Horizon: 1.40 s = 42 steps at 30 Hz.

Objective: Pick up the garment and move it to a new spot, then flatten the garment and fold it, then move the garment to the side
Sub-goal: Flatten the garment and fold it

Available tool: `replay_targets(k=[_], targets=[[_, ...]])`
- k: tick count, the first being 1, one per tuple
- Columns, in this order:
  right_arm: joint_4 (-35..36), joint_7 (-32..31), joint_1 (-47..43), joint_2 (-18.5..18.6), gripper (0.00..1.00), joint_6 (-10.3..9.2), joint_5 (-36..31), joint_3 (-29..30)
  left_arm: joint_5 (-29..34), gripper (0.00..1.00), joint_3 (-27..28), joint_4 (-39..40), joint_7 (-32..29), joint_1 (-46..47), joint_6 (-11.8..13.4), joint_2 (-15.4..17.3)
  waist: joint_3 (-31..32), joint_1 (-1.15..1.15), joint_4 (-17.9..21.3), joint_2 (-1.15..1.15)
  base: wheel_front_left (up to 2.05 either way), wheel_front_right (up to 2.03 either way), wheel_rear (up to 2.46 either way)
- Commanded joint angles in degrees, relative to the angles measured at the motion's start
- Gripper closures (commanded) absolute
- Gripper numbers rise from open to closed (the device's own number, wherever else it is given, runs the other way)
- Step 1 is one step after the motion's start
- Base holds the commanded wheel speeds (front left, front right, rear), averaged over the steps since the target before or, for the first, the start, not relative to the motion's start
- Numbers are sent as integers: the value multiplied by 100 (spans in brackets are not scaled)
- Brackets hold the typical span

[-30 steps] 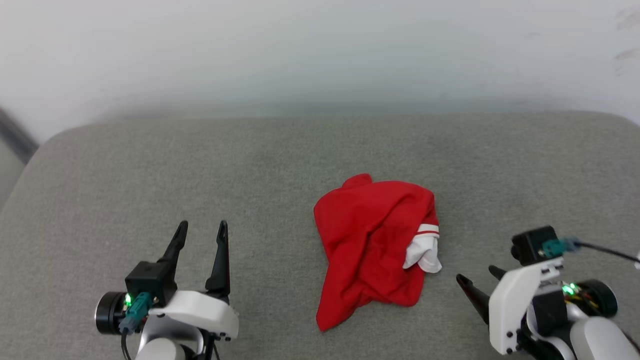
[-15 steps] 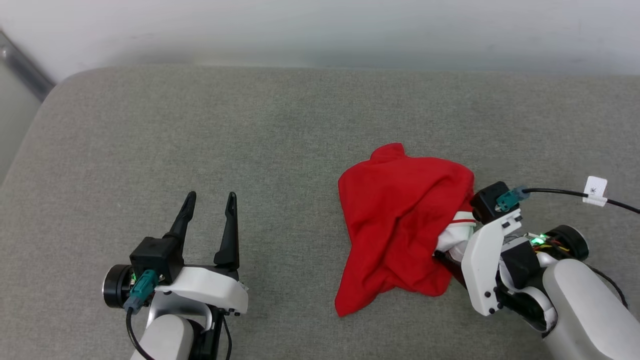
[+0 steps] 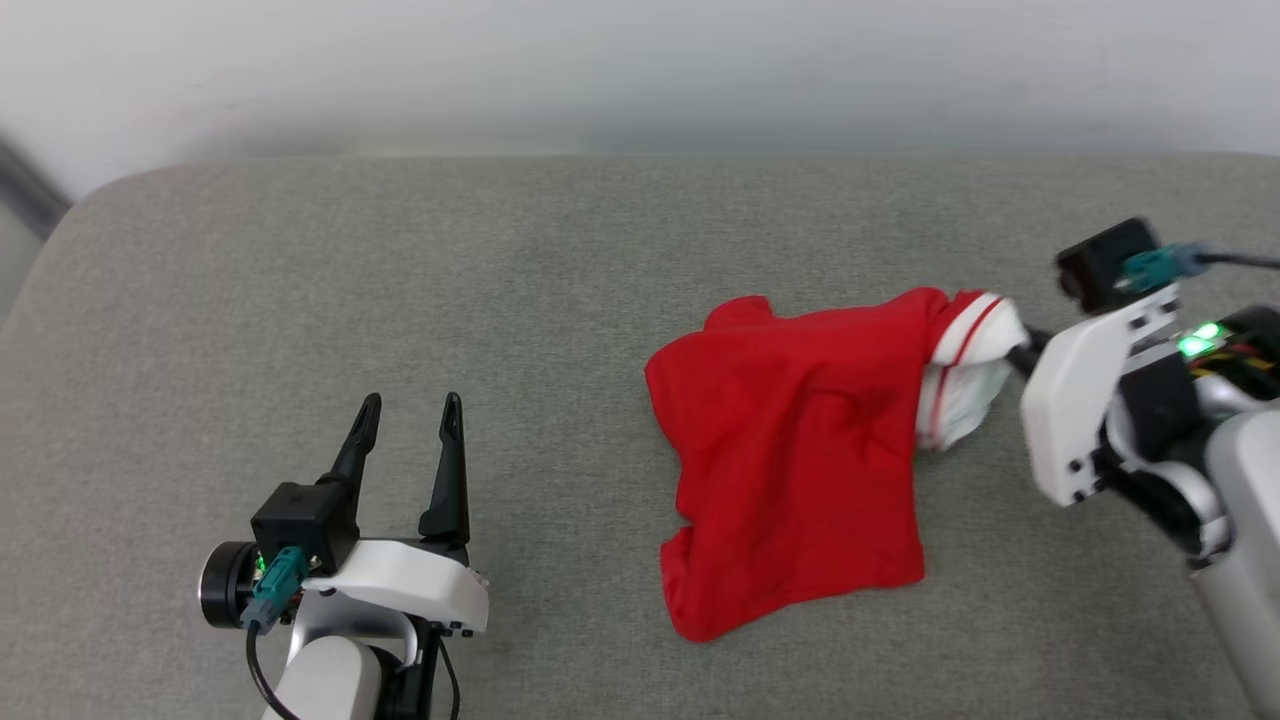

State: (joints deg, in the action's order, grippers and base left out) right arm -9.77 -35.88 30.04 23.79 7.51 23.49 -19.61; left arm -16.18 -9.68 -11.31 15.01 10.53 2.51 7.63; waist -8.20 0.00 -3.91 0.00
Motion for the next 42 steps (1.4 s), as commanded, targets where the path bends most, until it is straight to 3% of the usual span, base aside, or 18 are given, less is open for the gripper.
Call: replay_targets(k=[1, 8, 13, 17, 18, 20, 21, 29, 42], targets=[[116, -17, 35, 92, 100, -4, -39, 168, 45, 0, 25, -3, 21, -44, -36, -25, 41, 0, 102, 0, 0, 0, 0], [225, -71, -740, 259, 100, -4, -227, 1645, 99, 0, 94, -7, 21, -79, -64, -81, 44, 0, 295, 0, 0, 0, 0], [-52, 95, -1623, -32, 100, -3, -243, 2513, 112, 0, 156, -43, 21, -97, -83, -84, 16, 0, 397, 0, 0, 0, 0], [-299, 261, -2056, -311, 100, -4, -275, 2830, 128, 0, 179, -67, 21, -96, -93, -85, 10, 0, 430, 0, 0, 0, 0], [-412, 337, -2202, -413, 94, -3, -295, 2885, 133, 0, 189, -84, 21, -91, -98, -80, 14, 0, 438, 0, 0, 0, 0], [-597, 506, -2365, -575, 54, -4, -321, 2986, 134, 0, 205, -105, 21, -87, -111, -68, 28, 0, 453, 0, 0, 0, 0], [-680, 585, -2422, -660, 0, -4, -309, 3015, 135, 0, 214, -120, 21, -93, -114, -61, 42, 0, 462, 0, 0, 0, 0], [-627, 1665, -2804, -990, 0, -3, -411, 3101, 116, 0, 277, -210, 21, -303, -80, -20, 327, 0, 511, 0, 0, 0, 0], [820, 3347, -3519, -1682, 0, -3, -1192, 2698, -11, 0, 381, -205, -33, -803, 48, 68, 835, 0, 592, 0, 0, 0, 0]])
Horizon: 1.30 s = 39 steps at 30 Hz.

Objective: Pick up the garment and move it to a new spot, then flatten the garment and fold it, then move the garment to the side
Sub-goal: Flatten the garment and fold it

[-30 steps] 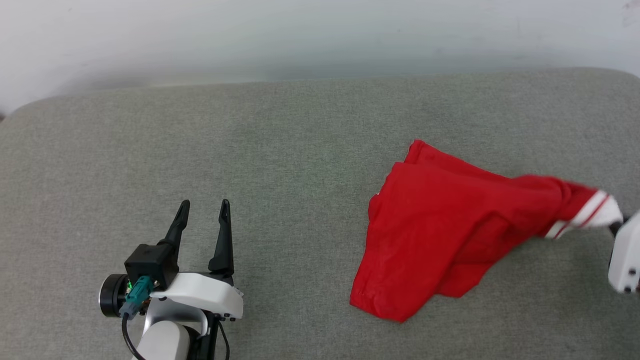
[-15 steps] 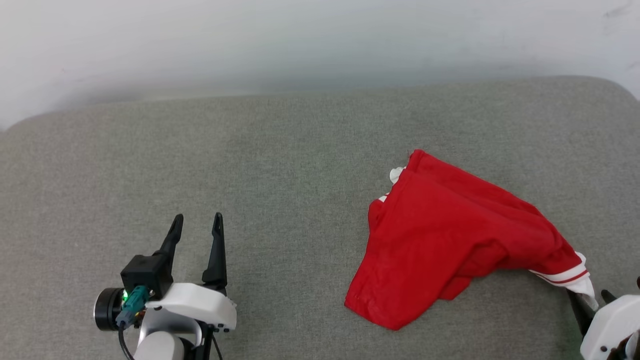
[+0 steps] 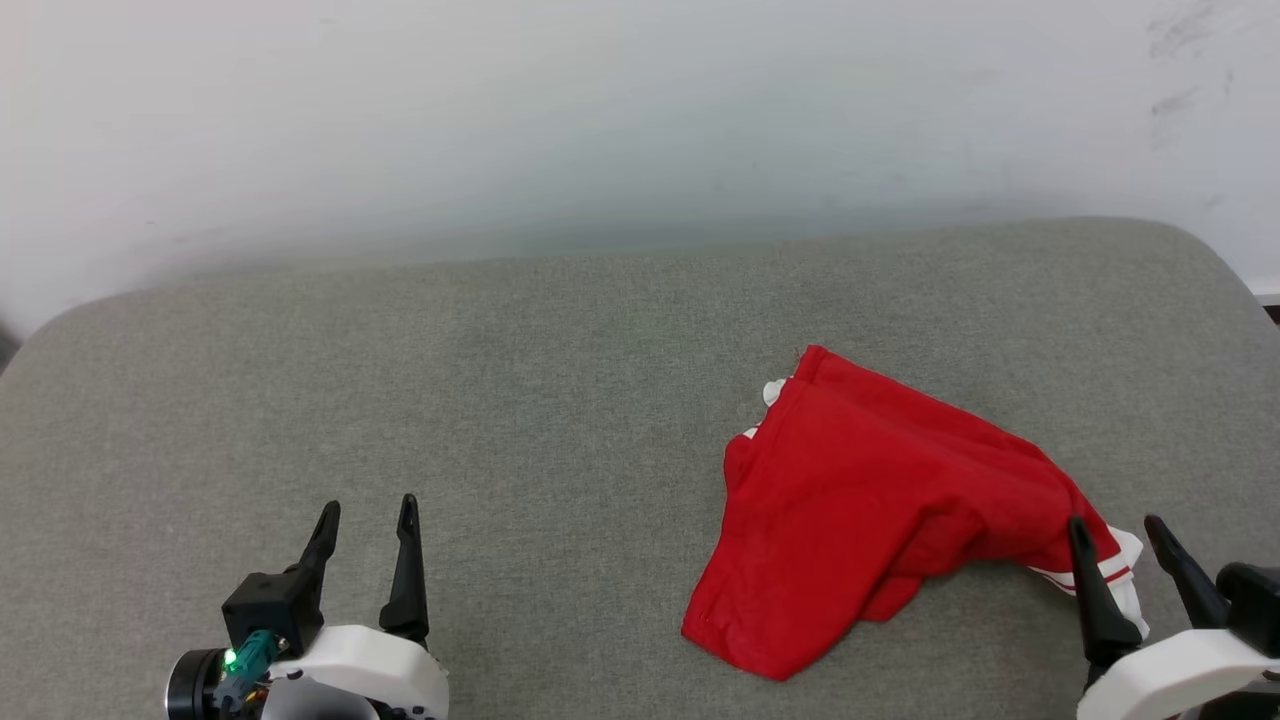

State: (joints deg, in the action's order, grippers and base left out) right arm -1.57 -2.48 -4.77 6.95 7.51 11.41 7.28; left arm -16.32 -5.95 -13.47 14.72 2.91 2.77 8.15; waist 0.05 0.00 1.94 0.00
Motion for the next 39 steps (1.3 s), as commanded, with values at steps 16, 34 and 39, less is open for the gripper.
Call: replay_targets(k=[16, 34, 39], targets=[[915, 20, 112, -302, 0, -4, -447, -530, 121, 0, -88, 320, -179, -293, 198, 167, 105, 0, -171, 0, 0, 0, 0], [1344, -258, 439, -272, 0, -4, -479, -449, 425, 0, -2694, 928, -3201, 1307, -989, 208, -838, 0, -322, 0, 0, 0, 0], [1308, -226, 597, -271, 0, -3, -446, -466, 62, 0, -3723, 854, -3950, 1878, -1025, 577, -1131, 0, -185, 0, 0, 0, 0]])
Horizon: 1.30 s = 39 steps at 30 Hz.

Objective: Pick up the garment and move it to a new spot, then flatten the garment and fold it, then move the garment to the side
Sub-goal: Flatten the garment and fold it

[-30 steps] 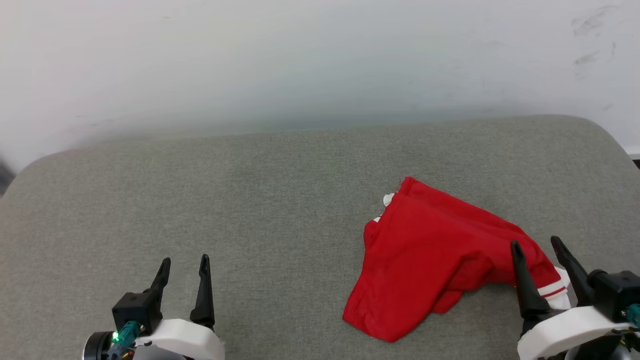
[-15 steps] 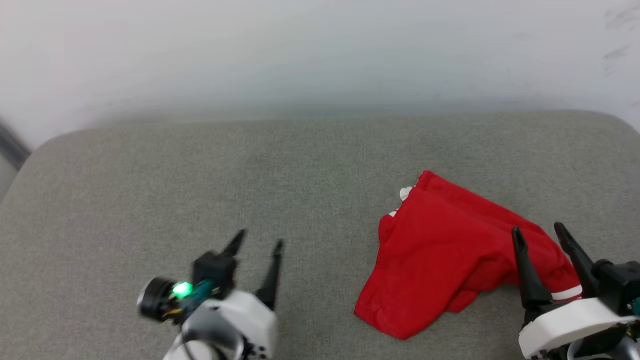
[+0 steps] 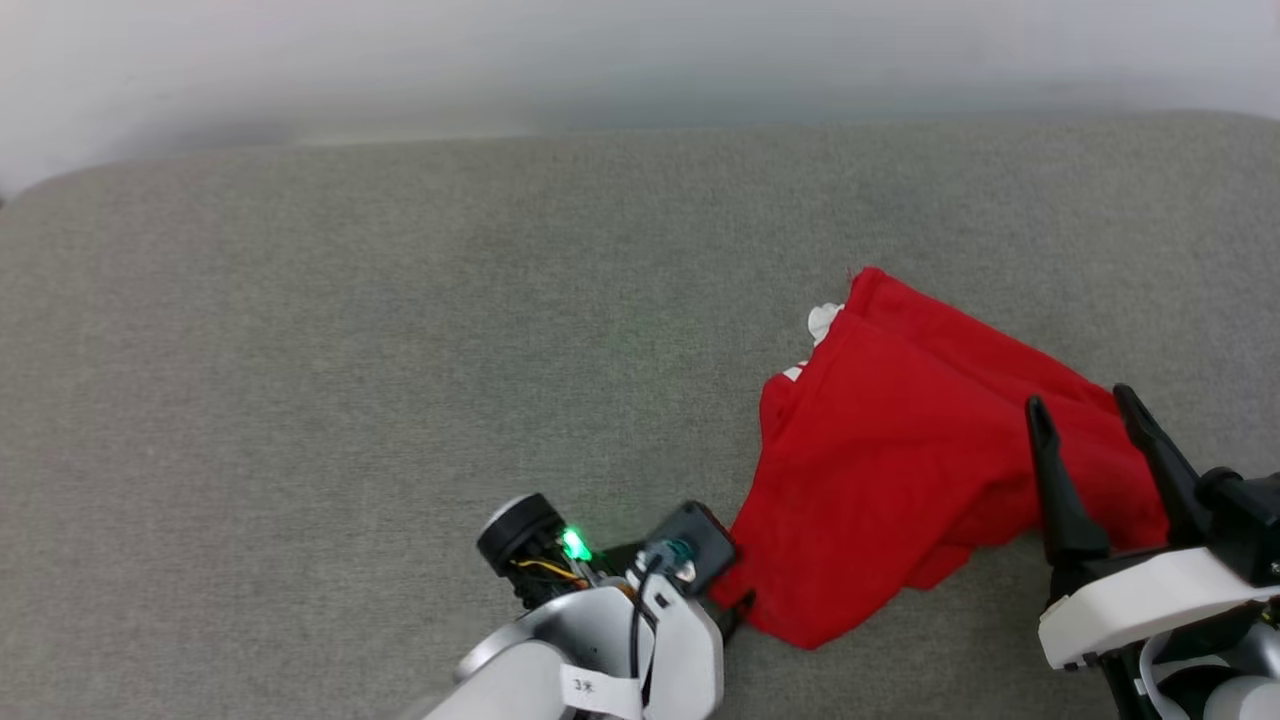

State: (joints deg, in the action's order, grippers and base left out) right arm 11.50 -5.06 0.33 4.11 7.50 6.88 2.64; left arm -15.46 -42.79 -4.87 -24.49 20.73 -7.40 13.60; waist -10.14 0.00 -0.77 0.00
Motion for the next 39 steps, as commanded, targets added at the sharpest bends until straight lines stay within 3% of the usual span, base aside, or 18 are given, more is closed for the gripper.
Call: replay_targets(k=[1, 7, 17, 18, 20, 25, 28, 34, 39], targets=[[-7, 45, 109, 13, 0, -2, 10, 9, -143, 0, -234, -20, -154, 210, -9, 125, -163, 0, 114, 0, 0, 0, 0], [-78, 118, 266, -5, 0, -2, 70, -12, -708, 0, -1423, -102, -729, 971, -11, 600, -449, 0, 289, 0, 0, 0, 0], [-270, 298, 450, -56, 0, -2, 254, -49, -1510, 3, -2826, -772, -1472, 1781, -13, 951, -711, 0, 526, 0, 0, 0, 0], [-286, 310, 468, -59, 0, -2, 266, -54, -1594, 52, -2885, -840, -1525, 1810, -13, 964, -718, 0, 539, 0, 0, 0, 0], [-316, 346, 494, -67, 0, -2, 302, -63, -1703, 100, -2951, -968, -1512, 1862, -13, 988, -715, 0, 570, 0, 0, 0, 0], [-380, 380, 435, -75, 0, -2, 316, -15, -1692, 100, -2806, -1151, -1087, 1932, 41, 935, -620, 0, 554, 0, 0, 0, 0], [-418, 367, 382, -83, 0, -2, 321, 11, -1712, 100, -2596, -1195, -679, 1934, 198, 889, -509, 0, 508, 0, 0, 0, 0], [-438, 315, 286, -96, 0, -2, 390, 48, -1823, 100, -2048, -980, 219, 1739, 701, 996, -286, 0, 339, 0, 0, 0, 0], [-401, 249, 226, -103, 0, -2, 420, 89, -1967, 100, -1403, -675, 916, 1531, 1331, 1291, -165, 0, 176, 0, 0, 0, 0]])
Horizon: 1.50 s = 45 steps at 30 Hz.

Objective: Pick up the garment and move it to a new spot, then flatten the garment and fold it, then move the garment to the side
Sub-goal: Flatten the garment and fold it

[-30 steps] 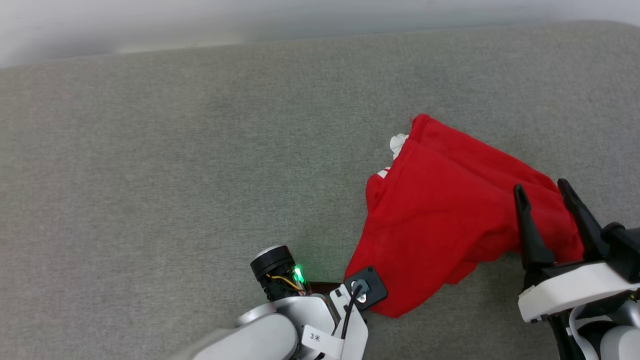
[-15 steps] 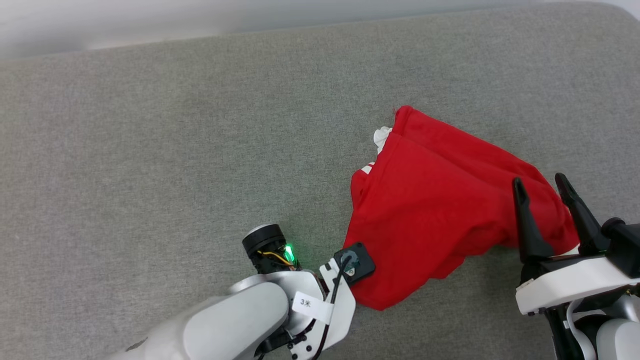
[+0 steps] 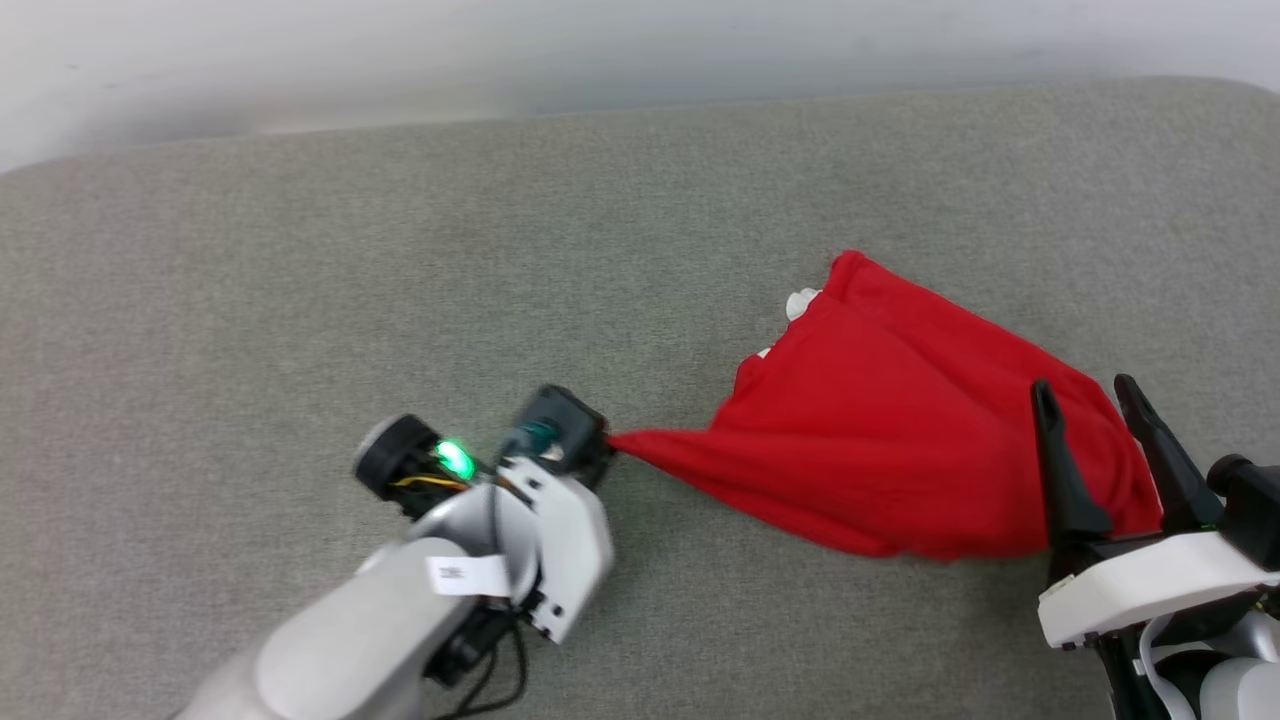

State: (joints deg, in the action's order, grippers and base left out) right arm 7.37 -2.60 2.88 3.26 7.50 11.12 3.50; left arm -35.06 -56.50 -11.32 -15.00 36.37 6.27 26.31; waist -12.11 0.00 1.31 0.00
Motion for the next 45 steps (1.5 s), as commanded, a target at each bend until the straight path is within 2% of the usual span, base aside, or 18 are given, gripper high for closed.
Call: replay_targets(k=[1, 12, 16, 19, 21, 24, 27, 28, 29, 33, 40, 45], targets=[[24, -8, -47, -19, 0, -2, 12, 11, -41, 100, 101, 37, 81, -102, 101, 102, 52, 0, -64, 0, 0, 0, 0], [151, -128, -163, -27, 0, -2, 42, 102, -752, 100, 1874, 771, 1097, -1169, 1701, 1218, 104, 0, -267, 0, 0, 0, 0], [176, -149, -152, -28, 0, -2, 33, 124, -1182, 100, 2380, 770, 1248, -1847, 2084, 1488, 29, 0, -257, 0, 0, 0, 0], [193, -143, -126, -30, 0, -2, 4, 161, -1566, 100, 2666, 625, 1356, -2374, 2214, 1501, -15, 0, -228, 0, 0, 0, 0], [207, -127, -106, -30, 0, -2, -22, 185, -1815, 100, 2774, 504, 1400, -2702, 2206, 1422, -28, 0, -200, 0, 0, 0, 0], [225, -118, -85, -31, 0, -2, -52, 208, -2118, 100, 2824, 334, 1412, -3074, 2089, 1268, -11, 0, -179, 0, 0, 0, 0], [211, -137, -78, -28, 0, -2, -81, 199, -2257, 100, 2699, 254, 1379, -3244, 1858, 1103, 89, 0, -185, 0, 0, 0, 0], [207, -144, -86, -20, 0, -2, -97, 193, -2222, 64, 2657, 243, 1436, -3241, 1802, 1065, 134, 0, -198, 0, 0, 0, 0], [200, -155, -99, -13, 0, -2, -111, 179, -2198, 0, 2623, 244, 1498, -3216, 1747, 998, 188, 0, -212, 0, 0, 0, 0], [185, -196, -161, 10, 0, -2, -131, 133, -1940, 0, 2555, 317, 1894, -2997, 1673, 845, 413, 0, -258, 0, 0, 0, 0], [199, -297, -279, 4, 0, -2, -121, 51, -1341, 0, 2457, 659, 2648, -2682, 1745, 646, 727, 0, -264, 0, 0, 0, 0], [229, -339, -336, -8, 0, -2, -101, 14, -1060, 0, 2382, 818, 2822, -2469, 1697, 541, 823, 0, -238, 0, 0, 0, 0]])
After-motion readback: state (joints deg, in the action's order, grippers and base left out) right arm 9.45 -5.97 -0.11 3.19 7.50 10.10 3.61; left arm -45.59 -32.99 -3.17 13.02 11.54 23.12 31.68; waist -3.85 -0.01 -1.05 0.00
